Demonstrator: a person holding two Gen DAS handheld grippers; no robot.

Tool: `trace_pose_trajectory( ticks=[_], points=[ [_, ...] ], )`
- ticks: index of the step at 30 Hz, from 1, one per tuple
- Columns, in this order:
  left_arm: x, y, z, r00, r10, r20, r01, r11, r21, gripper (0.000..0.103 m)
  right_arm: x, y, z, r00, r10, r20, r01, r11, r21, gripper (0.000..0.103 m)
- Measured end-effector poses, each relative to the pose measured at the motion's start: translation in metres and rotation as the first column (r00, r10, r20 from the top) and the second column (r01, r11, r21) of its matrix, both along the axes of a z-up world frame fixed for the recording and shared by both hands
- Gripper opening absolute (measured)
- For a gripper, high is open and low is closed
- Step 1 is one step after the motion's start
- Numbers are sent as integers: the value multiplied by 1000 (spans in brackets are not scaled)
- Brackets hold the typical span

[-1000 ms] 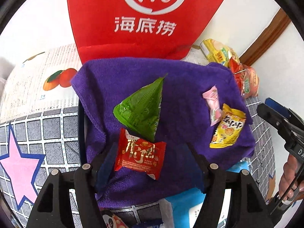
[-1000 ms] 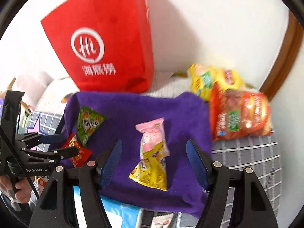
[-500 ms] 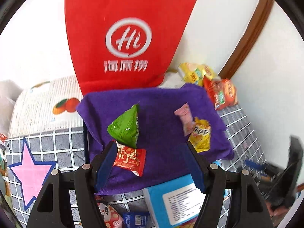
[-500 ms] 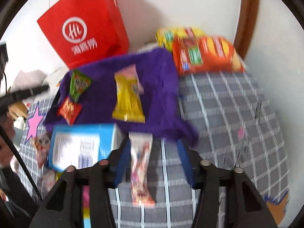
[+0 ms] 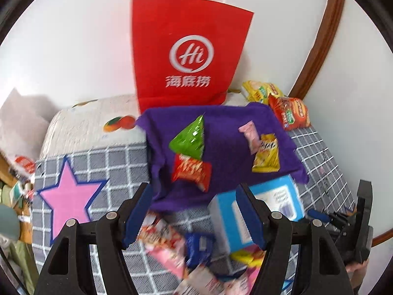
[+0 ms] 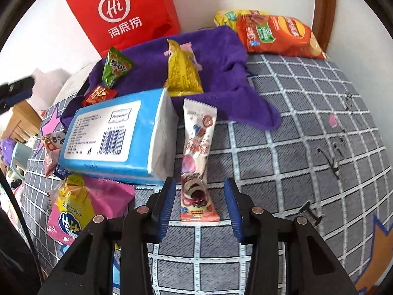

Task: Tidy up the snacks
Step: 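Grasp the pink cone-shaped snack pack with left tool while right tool grasps white candy bar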

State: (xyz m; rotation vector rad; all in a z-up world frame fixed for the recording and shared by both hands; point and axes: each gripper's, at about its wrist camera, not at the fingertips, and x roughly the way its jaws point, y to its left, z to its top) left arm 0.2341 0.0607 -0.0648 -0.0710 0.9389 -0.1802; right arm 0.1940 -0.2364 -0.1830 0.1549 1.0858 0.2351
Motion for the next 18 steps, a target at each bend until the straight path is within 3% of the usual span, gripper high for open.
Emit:
trace_pose_trajectory(
  ticks=[5, 7, 10, 18],
  points=[
    [-25, 17, -10, 1000, 23, -10, -23, 1000, -7, 69, 13, 4, -17, 999, -30, 13, 31, 999, -36, 40],
    [-33, 23, -15, 999, 30, -17, -30, 999, -13, 69, 17, 5, -22, 999, -27, 20, 28, 999, -38, 26],
    [-42, 32, -22, 998, 63, -32, -63, 998, 0, 69, 15, 6, -18, 998, -31, 55, 34, 997, -62, 20],
    [-53, 43, -41, 993, 101, -60, -102, 995, -15, 69, -17, -9, -2, 998, -42, 47, 46, 996, -75, 20]
  ],
)
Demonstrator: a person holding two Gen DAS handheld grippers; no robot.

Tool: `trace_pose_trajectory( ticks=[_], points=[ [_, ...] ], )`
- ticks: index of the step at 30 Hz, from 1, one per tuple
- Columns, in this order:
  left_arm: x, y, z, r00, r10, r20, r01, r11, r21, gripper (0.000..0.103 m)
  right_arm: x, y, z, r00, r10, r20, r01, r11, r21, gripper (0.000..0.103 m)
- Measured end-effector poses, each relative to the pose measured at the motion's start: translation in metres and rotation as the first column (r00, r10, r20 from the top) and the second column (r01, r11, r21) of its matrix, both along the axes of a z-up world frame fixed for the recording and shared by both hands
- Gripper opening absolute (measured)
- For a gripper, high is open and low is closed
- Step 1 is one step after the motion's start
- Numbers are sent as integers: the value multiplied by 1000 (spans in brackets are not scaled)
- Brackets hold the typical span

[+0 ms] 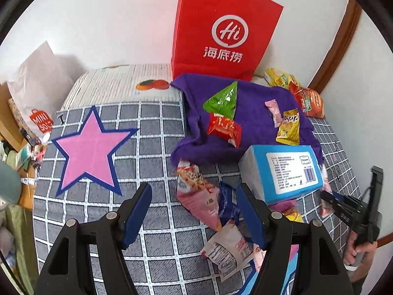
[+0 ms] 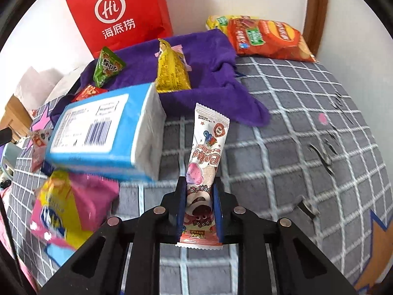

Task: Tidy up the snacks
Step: 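Grasp the pink cone-shaped snack pack with left tool while right tool grasps white candy bar, then carry the cone pack and candy bar onto the purple towel and open both tools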

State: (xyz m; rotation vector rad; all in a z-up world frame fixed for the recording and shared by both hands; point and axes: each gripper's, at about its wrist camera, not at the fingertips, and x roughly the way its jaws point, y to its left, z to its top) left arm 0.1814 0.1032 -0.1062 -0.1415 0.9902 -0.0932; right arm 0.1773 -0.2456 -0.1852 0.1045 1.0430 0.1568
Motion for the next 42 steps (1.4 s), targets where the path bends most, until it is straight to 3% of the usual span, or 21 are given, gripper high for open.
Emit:
trace_pose_trajectory(
  ticks=[6, 20, 25, 31, 42],
  points=[
    [8, -4, -24, 999, 19, -33, -20, 1000, -18, 69, -18, 0, -13, 1000, 23, -6, -23, 1000, 0, 21],
    [33, -7, -62, 994, 25, -102, -32, 997, -70, 66, -24, 0, -24, 995, -1, 102, 3, 1000, -15, 24],
    [38, -10, -69, 993, 12, -116, -21, 997, -80, 53, -27, 4, -25, 991, 10, 137, -4, 999, -43, 24],
    [38, -10, -64, 995, 11, -101, -17, 998, -66, 39, -26, 2, -24, 992, -14, 126, 17, 1000, -22, 24],
    [21, -3, -21, 999, 9, -43, -11, 999, -39, 38, -23, -3, -4, 996, -33, 86, 35, 999, -14, 22]
  ],
)
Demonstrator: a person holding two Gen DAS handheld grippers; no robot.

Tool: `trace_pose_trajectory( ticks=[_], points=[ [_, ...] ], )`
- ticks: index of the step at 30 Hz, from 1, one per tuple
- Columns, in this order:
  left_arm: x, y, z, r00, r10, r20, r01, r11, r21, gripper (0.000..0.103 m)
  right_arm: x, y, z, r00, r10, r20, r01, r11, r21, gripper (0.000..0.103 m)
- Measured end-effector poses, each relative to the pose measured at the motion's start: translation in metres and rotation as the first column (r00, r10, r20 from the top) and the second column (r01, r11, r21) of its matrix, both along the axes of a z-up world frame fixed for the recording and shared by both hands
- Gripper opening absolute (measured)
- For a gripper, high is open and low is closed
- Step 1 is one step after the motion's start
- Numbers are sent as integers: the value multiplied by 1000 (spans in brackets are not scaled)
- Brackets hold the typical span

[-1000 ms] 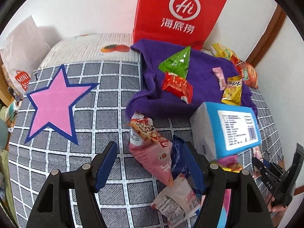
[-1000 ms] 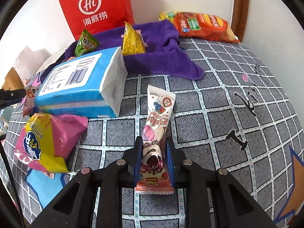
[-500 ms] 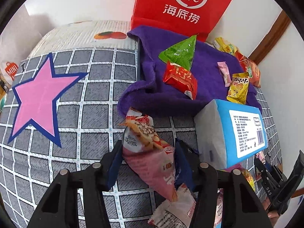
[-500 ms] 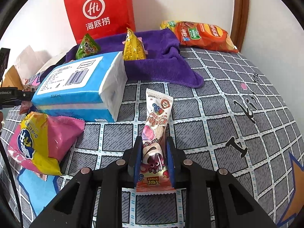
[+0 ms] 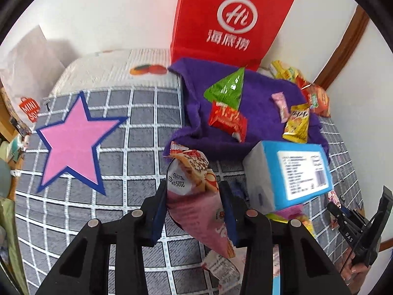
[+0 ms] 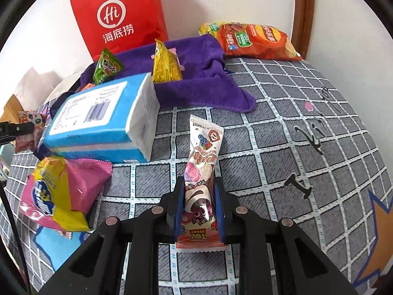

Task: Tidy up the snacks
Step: 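Carry the cone pack and candy bar onto the purple towel and open both tools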

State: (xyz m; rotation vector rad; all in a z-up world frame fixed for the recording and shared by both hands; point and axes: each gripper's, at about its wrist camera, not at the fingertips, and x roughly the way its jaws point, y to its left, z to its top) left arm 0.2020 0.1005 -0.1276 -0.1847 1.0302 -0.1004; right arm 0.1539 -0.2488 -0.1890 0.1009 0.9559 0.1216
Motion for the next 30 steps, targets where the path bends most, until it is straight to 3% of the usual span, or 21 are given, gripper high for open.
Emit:
trace_pose_trajectory(
  ticks=[6, 17, 25, 30],
  points=[
    [-7, -10, 43, 997, -11, 78, 11, 1000, 1, 38, 1, -8, 38, 999, -2, 50, 3, 1000, -9, 22],
    [1, -34, 83, 988, -48, 146, 51, 998, -22, 38, 21, -17, 108, 995, 8, 101, -10, 1000, 25, 22],
    [22, -44, 100, 982, -79, 170, 81, 997, -3, 38, 51, -21, 119, 996, -1, 85, -4, 998, 59, 22],
    [42, -45, 95, 984, -79, 162, 83, 996, -16, 38, 77, -14, 120, 997, 15, 81, -18, 999, 38, 22]
  ],
)
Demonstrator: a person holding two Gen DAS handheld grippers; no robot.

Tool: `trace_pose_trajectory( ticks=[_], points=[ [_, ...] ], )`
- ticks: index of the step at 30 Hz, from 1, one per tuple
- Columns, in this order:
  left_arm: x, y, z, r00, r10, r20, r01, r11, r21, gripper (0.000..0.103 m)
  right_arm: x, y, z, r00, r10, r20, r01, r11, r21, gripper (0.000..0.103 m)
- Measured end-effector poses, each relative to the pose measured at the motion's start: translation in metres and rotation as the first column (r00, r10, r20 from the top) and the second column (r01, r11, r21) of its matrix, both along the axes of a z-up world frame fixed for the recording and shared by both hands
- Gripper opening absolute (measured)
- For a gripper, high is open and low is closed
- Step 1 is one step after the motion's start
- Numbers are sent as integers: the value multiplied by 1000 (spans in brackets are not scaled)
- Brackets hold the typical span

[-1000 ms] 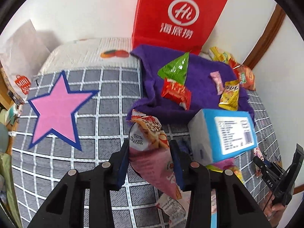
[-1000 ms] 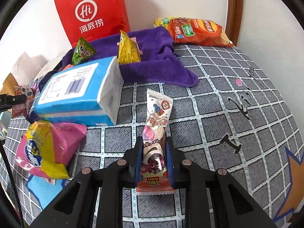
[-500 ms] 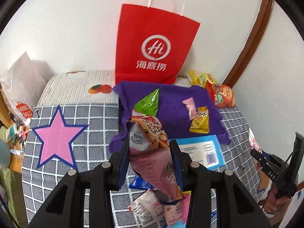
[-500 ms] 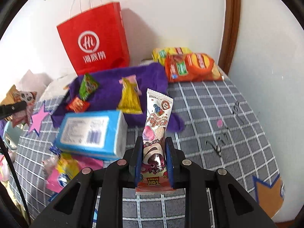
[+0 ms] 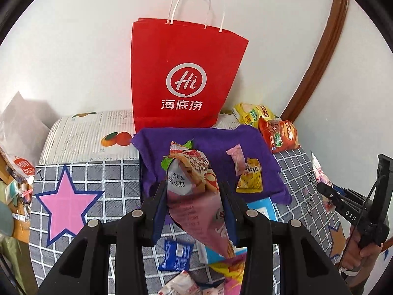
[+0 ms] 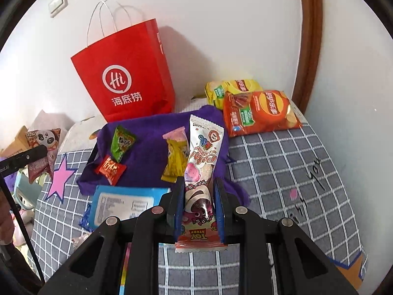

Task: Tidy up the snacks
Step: 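Carry the cone pack and candy bar onto the purple towel and open both tools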

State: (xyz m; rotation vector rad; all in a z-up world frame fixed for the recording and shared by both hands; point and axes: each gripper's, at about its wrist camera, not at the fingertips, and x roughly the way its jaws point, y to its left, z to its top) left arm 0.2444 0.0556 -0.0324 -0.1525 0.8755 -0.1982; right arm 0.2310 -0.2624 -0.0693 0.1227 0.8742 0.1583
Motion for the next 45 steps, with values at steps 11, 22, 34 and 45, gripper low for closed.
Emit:
trace_pose_trajectory(
  ticks=[11, 22, 34, 45],
  points=[
    [50, -5, -18, 999, 1, -34, -2, 1000, -23, 38, 67, 19, -18, 998, 45, -33, -45, 999, -20, 22],
    [96, -27, -33, 998, -15, -58, 13, 999, -45, 38, 135, 22, -52, 987, 64, -149, -66, 998, -8, 22],
    [114, -23, -58, 996, -9, -89, 4, 998, -61, 38, 166, 34, -79, 966, 180, -185, -181, 983, 10, 23],
    [125, -30, -76, 990, -36, -138, 26, 997, -71, 38, 178, 43, -110, 941, 209, -267, -227, 973, -38, 23]
  ],
)
